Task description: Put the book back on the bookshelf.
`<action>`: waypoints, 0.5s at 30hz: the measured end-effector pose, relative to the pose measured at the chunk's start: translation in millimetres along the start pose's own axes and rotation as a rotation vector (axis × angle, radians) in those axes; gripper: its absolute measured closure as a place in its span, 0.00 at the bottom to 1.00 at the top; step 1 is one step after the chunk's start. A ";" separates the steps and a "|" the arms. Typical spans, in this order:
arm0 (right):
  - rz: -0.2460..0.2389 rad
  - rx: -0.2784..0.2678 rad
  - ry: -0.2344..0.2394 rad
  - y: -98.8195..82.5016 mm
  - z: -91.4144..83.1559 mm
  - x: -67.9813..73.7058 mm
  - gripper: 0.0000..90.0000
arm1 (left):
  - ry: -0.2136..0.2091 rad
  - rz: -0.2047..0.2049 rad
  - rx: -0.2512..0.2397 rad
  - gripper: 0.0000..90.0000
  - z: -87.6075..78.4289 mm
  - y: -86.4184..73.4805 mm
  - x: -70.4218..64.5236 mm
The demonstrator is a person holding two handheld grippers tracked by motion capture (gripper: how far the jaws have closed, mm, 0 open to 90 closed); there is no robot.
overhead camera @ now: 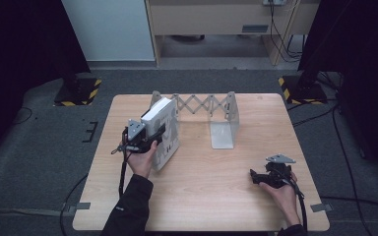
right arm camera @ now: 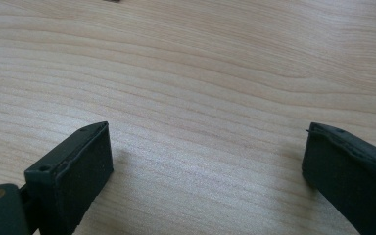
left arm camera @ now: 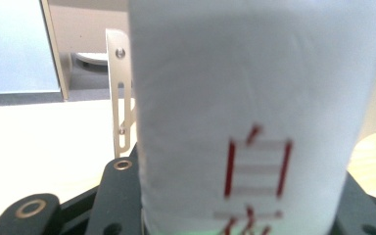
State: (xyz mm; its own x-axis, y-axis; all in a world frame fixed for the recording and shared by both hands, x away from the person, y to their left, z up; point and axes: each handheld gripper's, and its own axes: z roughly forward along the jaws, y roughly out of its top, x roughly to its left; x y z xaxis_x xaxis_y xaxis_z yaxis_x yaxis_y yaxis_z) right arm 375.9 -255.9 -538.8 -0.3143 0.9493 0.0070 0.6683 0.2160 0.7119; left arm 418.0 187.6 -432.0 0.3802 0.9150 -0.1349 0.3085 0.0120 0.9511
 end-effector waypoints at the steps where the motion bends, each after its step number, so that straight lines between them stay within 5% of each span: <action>1: 0.000 0.000 0.000 0.0 0.0 0.0 0.06 | 0.006 0.005 -0.001 0.59 0.8 2.4 -0.7; 15: 0.002 -0.003 -0.003 0.2 0.7 0.3 0.05 | 0.053 -0.032 -0.025 0.58 36.1 14.7 4.3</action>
State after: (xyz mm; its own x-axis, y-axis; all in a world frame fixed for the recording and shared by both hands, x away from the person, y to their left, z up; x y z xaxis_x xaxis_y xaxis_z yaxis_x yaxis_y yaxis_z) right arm 376.5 -255.5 -539.2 -0.3106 0.9505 0.0063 0.6668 0.2132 0.7141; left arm 455.7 177.1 -428.6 0.3240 0.9338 -0.1515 0.2973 0.0515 0.9534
